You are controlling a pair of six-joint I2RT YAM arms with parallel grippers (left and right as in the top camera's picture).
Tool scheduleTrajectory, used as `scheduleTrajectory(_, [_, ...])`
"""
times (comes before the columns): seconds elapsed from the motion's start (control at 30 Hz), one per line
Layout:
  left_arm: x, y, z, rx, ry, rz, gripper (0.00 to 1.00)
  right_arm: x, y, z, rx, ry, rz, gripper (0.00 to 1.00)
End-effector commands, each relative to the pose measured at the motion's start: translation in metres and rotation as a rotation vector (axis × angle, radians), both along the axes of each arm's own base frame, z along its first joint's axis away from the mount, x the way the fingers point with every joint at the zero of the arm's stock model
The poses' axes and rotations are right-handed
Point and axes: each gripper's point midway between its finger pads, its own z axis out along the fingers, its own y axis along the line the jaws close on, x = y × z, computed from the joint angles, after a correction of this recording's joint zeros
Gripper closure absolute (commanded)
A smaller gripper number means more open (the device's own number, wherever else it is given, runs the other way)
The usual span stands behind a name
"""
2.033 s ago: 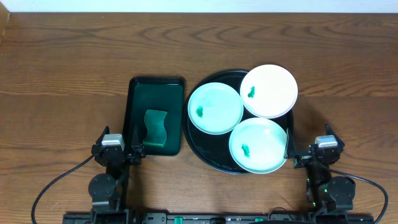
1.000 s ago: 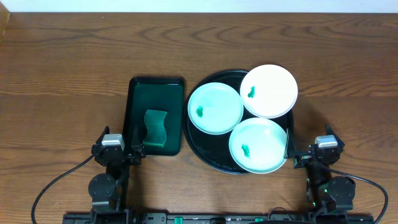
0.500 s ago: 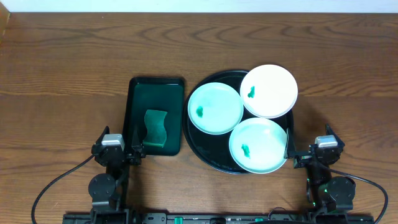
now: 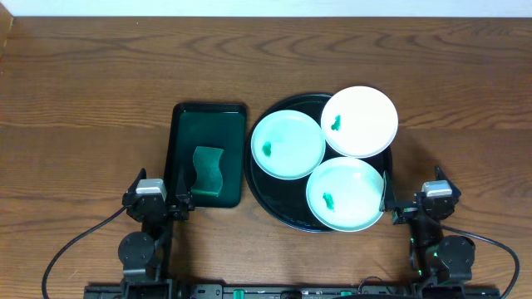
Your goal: Clean dirty plates on tray and stack at the side
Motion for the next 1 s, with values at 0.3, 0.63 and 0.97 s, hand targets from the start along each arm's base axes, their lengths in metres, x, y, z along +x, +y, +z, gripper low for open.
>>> scheduleTrajectory(0.3, [0.000, -0.005, -0.011, 0.006, 0.038, -0.030, 0.21, -0.006, 0.020, 0.009, 0.042, 0.008, 0.120, 0.01])
scheduleTrajectory(0.63, [-0.012, -0.046, 0.044, -0.106, 0.009, -0.260, 0.21, -0.009, 0.019, 0.018, -0.010, 0.006, 0.119, 0.01])
scheduleTrajectory(0.97, [-0.005, -0.061, 0.129, -0.158, 0.203, -0.342, 0.21, -0.013, 0.020, 0.091, 0.080, 0.010, 0.120, 0.01])
